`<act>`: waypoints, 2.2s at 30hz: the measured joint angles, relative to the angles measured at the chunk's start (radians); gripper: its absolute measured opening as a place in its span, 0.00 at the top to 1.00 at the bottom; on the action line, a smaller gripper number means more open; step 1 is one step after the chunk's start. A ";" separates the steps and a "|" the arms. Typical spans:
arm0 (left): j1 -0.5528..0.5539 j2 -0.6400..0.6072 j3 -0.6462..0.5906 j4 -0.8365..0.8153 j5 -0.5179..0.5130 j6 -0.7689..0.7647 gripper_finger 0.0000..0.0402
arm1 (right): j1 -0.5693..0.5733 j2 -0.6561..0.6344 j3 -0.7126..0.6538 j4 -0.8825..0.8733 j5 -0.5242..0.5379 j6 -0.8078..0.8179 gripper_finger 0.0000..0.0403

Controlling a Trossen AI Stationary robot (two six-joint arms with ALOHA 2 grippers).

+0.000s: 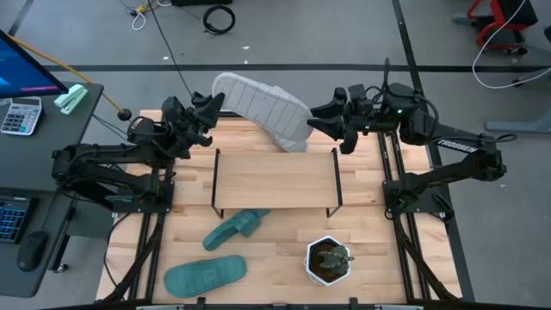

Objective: Pick and place slides into the shelf
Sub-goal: Put the right gray slide on the shelf

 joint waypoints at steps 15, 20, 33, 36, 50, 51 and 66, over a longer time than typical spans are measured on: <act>-0.047 0.133 0.452 -0.620 0.178 0.280 0.84 | -0.055 -0.187 0.002 -0.060 0.031 0.000 0.32; -0.169 0.278 0.659 -0.886 0.080 0.501 0.84 | -0.093 -0.243 0.002 -0.134 0.045 -0.001 0.33; -0.364 0.521 0.853 -1.096 -0.128 0.997 0.84 | -0.097 -0.271 0.002 -0.273 0.002 0.000 0.34; -0.399 0.534 0.853 -1.168 -0.131 0.998 0.84 | -0.097 -0.271 0.002 -0.313 -0.031 -0.006 0.34; -0.472 0.649 0.854 -1.227 -0.308 1.360 0.84 | -0.097 -0.272 0.001 -0.360 -0.081 0.015 0.40; -0.472 0.660 0.854 -1.239 -0.297 1.364 0.84 | -0.097 -0.272 0.001 -0.363 -0.080 0.017 0.40; -0.483 0.828 0.853 -1.137 -0.203 1.447 0.84 | -0.097 -0.315 0.000 -0.740 0.001 0.091 0.55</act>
